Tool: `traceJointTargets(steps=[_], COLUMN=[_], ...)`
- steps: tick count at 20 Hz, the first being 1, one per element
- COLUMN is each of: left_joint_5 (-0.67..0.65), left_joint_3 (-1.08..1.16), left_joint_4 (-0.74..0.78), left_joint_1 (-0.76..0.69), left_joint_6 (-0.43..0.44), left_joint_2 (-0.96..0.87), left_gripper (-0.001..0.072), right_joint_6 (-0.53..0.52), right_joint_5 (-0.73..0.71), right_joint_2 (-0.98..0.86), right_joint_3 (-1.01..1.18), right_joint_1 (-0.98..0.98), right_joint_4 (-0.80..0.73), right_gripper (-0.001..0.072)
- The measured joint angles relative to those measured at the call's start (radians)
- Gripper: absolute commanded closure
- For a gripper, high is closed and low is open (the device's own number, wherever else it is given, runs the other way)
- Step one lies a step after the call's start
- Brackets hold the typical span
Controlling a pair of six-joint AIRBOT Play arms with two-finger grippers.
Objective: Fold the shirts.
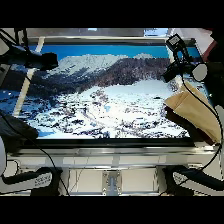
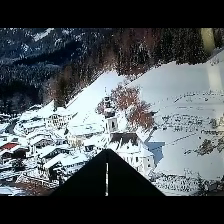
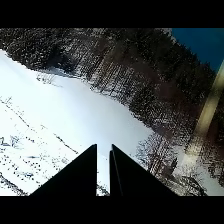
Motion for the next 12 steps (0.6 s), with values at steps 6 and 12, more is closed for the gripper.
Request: traceJointTargets(steps=[6,12], left_joint_5=[0.0,0.02], left_joint_3=[0.0,0.0], left_joint_4=[0.0,0.006], left_joint_1=[0.0,0.0], left_joint_6=[0.0,0.0], left_joint_2=[0.0,0.0], left_gripper=[0.0694,0.0694], right_joint_6=[0.0,0.0], right_joint_5=[0.0,0.0], right_joint_2=[0.0,0.0], right_joint_3=[0.0,0.0], right_joint_1=[0.0,0.0], right_joint_4=[0.0,0.0], right_gripper=[0.0579,0.0579])
